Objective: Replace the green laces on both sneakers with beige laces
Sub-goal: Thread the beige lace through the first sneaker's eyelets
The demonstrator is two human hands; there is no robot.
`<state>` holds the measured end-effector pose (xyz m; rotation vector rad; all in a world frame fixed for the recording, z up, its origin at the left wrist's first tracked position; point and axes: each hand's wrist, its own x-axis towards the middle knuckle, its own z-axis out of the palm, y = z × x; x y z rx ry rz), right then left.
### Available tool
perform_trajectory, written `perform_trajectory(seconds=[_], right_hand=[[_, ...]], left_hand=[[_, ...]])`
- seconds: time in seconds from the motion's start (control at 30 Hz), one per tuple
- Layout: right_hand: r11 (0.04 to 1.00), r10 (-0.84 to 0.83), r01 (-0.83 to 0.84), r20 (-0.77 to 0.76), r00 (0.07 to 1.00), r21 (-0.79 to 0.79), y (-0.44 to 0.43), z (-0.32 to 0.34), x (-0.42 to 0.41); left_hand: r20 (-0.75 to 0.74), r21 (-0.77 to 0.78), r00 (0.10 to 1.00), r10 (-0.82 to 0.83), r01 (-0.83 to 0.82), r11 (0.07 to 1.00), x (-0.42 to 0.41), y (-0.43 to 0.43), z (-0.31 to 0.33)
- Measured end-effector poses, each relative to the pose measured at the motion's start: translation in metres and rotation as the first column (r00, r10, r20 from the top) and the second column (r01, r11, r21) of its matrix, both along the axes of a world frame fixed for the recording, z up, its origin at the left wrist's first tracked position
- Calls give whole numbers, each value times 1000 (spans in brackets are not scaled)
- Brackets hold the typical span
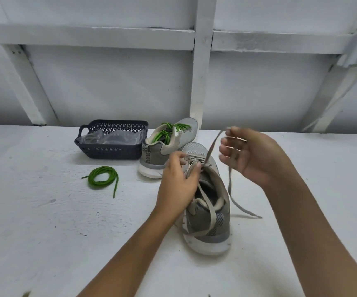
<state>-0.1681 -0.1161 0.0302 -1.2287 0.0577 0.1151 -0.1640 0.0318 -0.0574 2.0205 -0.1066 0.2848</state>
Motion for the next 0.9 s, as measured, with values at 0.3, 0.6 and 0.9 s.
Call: perform_trajectory(seconds=[0.3,0.6,0.9], right_hand=[[890,46,28,-149,988,455,38,29,36],[954,192,-136,-196,962,265,26,0,34],[980,199,-198,-92,976,23,26,-17,18]], left_hand=[[54,323,992,-116,93,942,-10,-18,33],[-29,-473,974,-224,184,862,21,21,80],[-59,-478,978,-201,150,866,65,32,106]])
